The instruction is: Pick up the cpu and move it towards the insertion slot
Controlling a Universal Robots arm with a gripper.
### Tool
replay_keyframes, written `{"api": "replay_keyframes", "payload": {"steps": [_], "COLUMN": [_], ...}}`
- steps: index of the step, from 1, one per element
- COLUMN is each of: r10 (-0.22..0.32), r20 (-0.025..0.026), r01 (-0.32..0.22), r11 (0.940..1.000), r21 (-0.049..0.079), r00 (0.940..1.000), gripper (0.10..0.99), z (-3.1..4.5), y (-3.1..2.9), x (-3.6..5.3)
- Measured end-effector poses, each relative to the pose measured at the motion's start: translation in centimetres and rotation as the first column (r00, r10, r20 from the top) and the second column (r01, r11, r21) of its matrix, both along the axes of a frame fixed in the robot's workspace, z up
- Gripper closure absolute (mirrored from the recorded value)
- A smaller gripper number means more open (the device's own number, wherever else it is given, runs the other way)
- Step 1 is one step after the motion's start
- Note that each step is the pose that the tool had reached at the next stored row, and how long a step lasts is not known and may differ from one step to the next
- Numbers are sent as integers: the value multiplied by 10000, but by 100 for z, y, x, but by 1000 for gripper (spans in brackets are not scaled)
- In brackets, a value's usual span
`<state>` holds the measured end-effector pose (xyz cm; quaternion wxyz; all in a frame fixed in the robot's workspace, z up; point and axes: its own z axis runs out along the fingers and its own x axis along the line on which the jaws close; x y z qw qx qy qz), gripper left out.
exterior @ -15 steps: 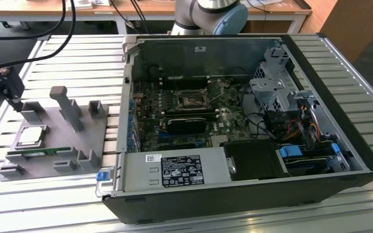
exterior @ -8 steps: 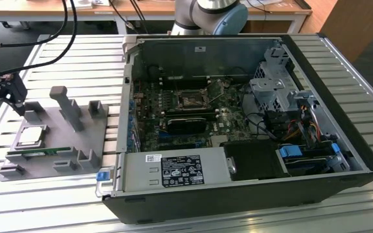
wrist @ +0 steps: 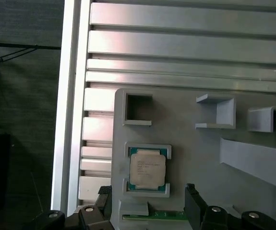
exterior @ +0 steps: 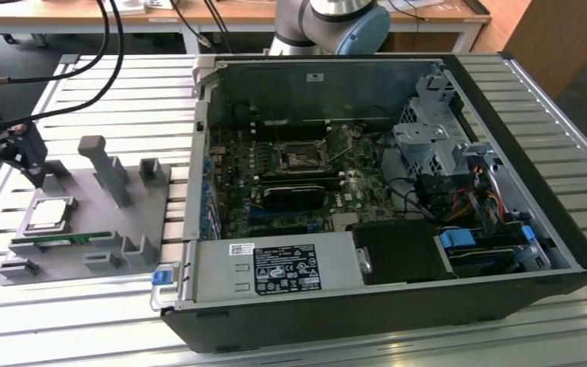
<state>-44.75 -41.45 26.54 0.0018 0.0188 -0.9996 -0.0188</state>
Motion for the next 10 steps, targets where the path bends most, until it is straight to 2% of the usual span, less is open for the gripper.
{"api": "replay_keyframes", "payload": {"steps": [10], "r10": [0], "r20": [0], "r01": [0], "r11": [10000], "r21": [-3], "r00": [10000], "gripper": [380], "z": [-104], "y": [0], "x": [0]}}
